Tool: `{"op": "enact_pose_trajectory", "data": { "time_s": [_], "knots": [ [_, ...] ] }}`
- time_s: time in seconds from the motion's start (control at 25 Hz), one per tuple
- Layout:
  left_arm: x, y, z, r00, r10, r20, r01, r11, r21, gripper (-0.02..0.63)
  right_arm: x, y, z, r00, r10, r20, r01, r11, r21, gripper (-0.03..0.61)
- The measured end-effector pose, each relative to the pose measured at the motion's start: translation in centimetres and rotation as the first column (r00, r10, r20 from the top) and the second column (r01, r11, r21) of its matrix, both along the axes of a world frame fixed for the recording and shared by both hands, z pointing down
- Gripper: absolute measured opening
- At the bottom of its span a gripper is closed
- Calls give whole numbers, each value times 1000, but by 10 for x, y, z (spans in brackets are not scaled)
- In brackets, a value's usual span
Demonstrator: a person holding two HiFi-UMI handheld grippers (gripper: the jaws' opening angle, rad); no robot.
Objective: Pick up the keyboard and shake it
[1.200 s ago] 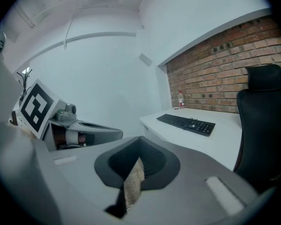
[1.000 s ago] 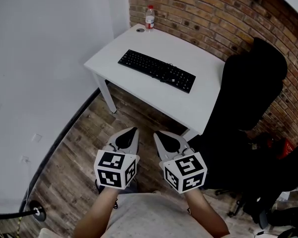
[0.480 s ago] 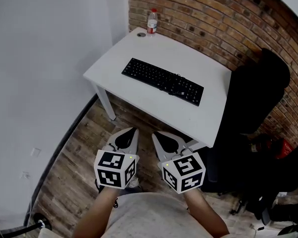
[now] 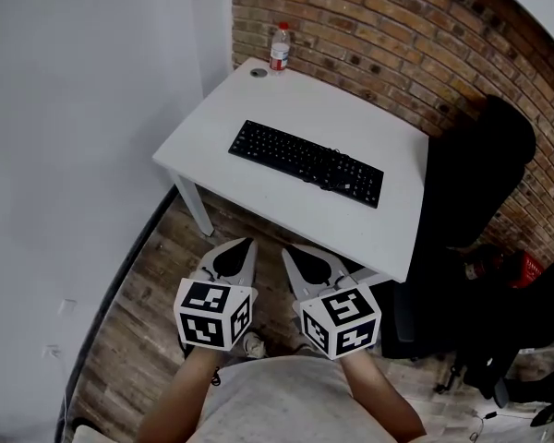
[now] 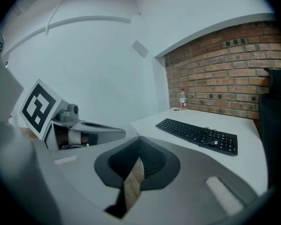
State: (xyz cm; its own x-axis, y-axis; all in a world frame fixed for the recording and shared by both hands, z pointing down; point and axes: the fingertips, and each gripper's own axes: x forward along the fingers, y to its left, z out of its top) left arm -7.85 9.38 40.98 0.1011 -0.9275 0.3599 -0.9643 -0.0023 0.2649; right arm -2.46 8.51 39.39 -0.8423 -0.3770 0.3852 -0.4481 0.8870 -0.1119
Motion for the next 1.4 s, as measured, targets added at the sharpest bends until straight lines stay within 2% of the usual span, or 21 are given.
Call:
{"op": "enact_pose_trajectory", "data": {
  "time_s": [0.56,0.88,1.4],
  "knots": [
    [-36,-58,11,1000,26,9,-25,1000,-15,-8,-31,-62,8,999,45,15,-44,999,-10,11],
    [-50,-126,17,999,38,15,-38,999,-39,-8,-42,-129,13,998,64,25,-63,997,-38,11],
    [-43,-237,24,997,69,19,-67,994,-88,-6,-31,-241,21,995,93,23,-90,992,-87,11]
  ]
}}
